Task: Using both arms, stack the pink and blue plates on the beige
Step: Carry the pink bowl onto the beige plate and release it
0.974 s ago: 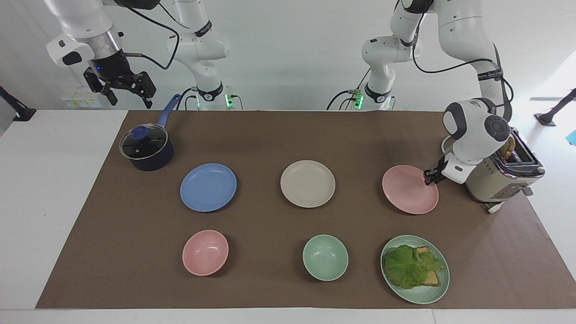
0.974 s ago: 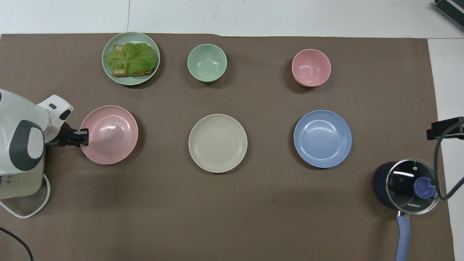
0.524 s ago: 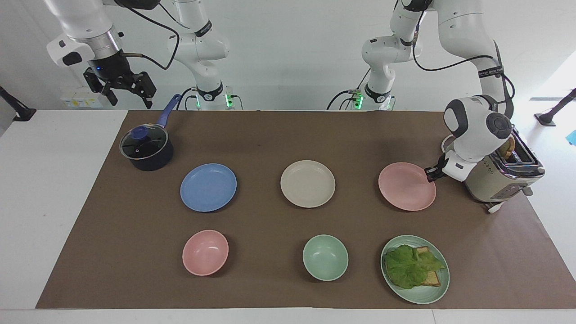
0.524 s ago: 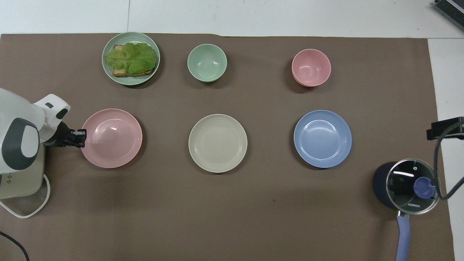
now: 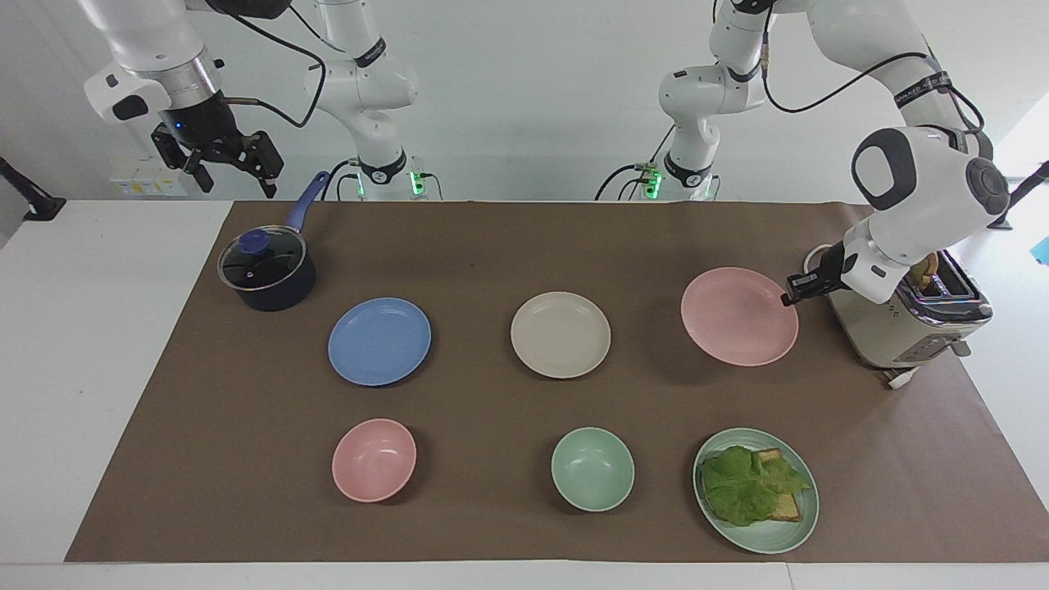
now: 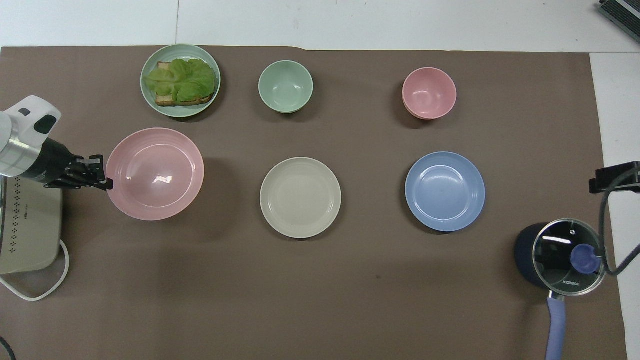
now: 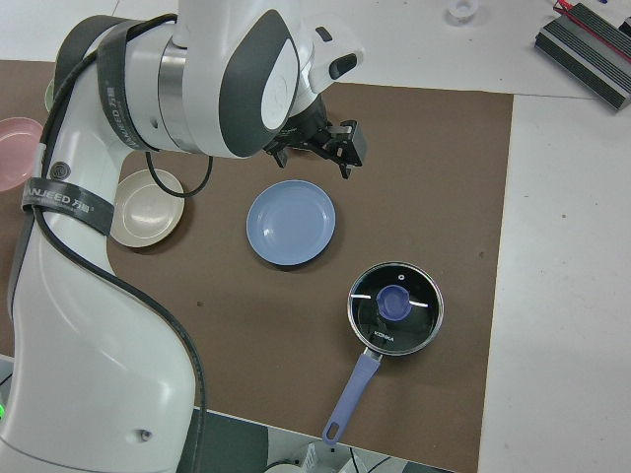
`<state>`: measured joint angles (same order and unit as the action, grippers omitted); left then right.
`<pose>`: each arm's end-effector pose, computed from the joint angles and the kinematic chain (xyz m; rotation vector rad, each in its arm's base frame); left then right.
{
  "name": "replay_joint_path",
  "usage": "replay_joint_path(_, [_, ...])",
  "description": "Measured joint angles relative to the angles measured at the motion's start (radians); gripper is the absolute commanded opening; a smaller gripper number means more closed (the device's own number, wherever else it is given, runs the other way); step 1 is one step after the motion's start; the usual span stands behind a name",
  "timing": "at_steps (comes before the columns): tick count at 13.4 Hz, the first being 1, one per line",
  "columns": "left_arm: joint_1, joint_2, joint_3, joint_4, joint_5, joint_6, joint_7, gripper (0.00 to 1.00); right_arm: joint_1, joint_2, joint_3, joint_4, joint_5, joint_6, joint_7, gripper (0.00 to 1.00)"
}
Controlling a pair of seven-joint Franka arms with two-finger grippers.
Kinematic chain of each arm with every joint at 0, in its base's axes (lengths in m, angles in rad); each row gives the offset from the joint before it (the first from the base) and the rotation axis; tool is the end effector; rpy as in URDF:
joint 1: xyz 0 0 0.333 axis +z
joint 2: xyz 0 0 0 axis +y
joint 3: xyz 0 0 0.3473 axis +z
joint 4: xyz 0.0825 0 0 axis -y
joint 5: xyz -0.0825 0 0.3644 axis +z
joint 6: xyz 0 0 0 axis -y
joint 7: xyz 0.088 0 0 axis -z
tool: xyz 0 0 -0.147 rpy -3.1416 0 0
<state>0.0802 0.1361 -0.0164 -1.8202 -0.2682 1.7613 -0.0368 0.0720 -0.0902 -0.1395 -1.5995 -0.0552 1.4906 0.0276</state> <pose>0.5581 0.0021 0.4484 2.8552 0.2541 -0.2752 0.4931 -0.0454 0.6421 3.0955 -0.1523 -0.0317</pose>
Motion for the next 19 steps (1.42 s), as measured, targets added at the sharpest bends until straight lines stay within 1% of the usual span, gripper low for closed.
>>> replay_joint_path(2, [-0.037,-0.002,-0.009,-0.001,-0.057,0.002,-0.003,0.0,0.0,0.0,0.0,0.0,0.0,0.0,0.0,1.0])
replay_joint_path(3, [-0.073,-0.002,-0.011,-0.002,-0.076,0.011,-0.024,0.0,0.0,0.0,0.0,0.0,0.0,0.0,0.0,1.0])
replay_joint_path(6, [-0.21,-0.001,-0.016,-0.006,-0.085,0.072,-0.168,0.0,0.0,0.0,0.0,0.0,0.0,0.001,0.0,1.0])
replay_joint_path(9, [-0.358,-0.002,-0.018,-0.022,-0.086,0.177,-0.344,0.0,0.0,0.0,0.0,0.0,0.0,0.001,0.0,1.0])
replay_joint_path(12, [-0.458,-0.004,-0.018,-0.035,-0.086,0.234,-0.458,0.0,0.0,0.0,0.0,0.0,0.0,0.001,0.0,1.0])
replay_joint_path(15, [-0.508,-0.003,-0.018,-0.101,-0.086,0.317,-0.499,0.0,0.0,0.0,0.0,0.0,0.0,0.001,0.0,1.0])
replay_joint_path(17, [-0.509,0.001,-0.014,-0.151,-0.086,0.373,-0.499,0.0,0.0,0.0,0.0,0.0,0.0,0.001,0.0,1.0])
replay_joint_path(19, [-0.508,0.019,-0.009,-0.179,-0.086,0.42,-0.499,0.0,0.0,0.0,0.0,0.0,0.0,0.001,0.0,1.0])
